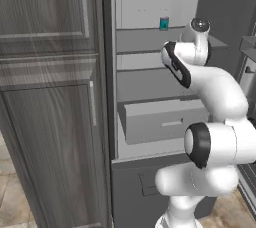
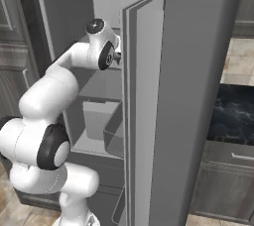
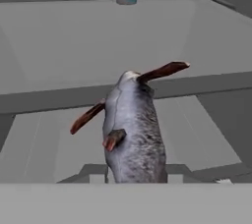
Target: Take the fish from the fridge and place it on the digital scale on the counter by the fridge. Wait a few seconds for a reading, then move it to the plate on the dining counter.
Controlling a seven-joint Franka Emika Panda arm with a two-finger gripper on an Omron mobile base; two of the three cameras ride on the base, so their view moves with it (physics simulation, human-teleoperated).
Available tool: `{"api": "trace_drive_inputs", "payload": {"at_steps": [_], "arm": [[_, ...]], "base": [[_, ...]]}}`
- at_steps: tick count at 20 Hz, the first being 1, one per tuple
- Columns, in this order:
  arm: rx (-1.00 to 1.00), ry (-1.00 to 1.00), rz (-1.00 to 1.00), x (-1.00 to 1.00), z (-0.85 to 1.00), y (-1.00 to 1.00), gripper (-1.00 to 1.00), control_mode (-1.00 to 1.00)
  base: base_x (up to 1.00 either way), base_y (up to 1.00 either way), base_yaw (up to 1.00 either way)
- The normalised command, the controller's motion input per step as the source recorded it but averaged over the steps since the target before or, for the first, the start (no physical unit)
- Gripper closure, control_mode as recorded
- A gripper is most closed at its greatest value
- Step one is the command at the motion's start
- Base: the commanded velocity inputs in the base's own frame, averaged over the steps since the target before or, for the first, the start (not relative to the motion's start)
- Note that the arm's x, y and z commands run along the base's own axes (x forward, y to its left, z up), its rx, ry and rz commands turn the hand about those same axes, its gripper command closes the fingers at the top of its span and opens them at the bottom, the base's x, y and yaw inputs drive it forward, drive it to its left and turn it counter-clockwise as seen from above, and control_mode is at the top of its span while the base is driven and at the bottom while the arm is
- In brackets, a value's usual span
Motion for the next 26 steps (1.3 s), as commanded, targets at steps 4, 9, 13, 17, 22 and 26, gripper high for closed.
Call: {"api": "trace_drive_inputs", "payload": {"at_steps": [4,9,13,17,22,26], "arm": [[0.05,0.00,0.00,-1.00,0.27,0.47,1.00,-1.00],[0.05,0.03,0.00,-1.00,0.13,0.50,1.00,-1.00],[0.04,0.11,0.00,-1.00,0.00,0.41,1.00,-1.00],[0.01,0.13,0.00,-1.00,-0.12,0.23,1.00,-1.00],[0.03,0.11,0.00,-1.00,-0.17,0.03,1.00,-1.00],[0.07,0.14,0.00,-0.99,-0.11,0.00,1.00,-1.00]], "base": [[0.00,0.00,0.00],[0.00,0.00,0.00],[0.00,0.00,0.00],[0.00,0.00,0.00],[0.00,0.00,0.00],[0.00,0.00,0.00]]}}
